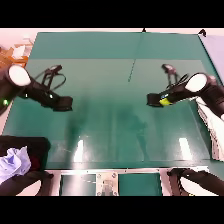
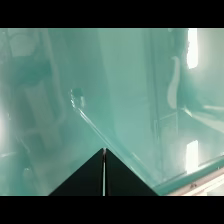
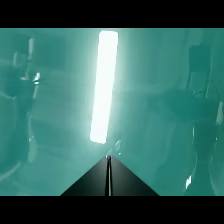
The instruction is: Fold the shirts.
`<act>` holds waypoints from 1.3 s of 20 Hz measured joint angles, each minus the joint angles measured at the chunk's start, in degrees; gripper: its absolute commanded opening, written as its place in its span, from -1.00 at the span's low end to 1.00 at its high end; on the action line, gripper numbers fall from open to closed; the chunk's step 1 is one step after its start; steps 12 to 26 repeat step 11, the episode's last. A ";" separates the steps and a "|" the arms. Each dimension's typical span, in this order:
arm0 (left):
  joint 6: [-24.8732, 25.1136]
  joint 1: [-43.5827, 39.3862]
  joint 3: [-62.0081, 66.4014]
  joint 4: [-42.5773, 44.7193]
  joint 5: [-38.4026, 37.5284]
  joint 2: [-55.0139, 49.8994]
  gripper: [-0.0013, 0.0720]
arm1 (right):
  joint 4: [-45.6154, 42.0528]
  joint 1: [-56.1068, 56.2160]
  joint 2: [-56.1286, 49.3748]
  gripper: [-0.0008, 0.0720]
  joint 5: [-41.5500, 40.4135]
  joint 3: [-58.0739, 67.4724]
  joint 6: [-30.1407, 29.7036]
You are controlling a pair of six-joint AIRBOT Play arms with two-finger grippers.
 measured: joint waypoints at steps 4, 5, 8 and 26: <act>-1.51 -1.44 -5.14 0.00 1.97 4.09 -0.90 | 0.15 6.58 0.79 -0.93 -3.52 -2.67 0.42; -1.68 -1.57 -5.70 0.00 2.23 4.48 -0.90 | 0.24 7.52 0.87 -0.93 -3.96 -2.97 0.46; -1.97 -1.84 -6.58 0.02 2.69 5.16 -0.90 | 0.26 8.85 1.01 -0.93 -4.59 -3.41 0.61; -2.12 -1.90 -6.93 0.02 2.89 5.42 -0.90 | 0.28 9.40 1.03 -0.93 -4.92 -3.58 0.63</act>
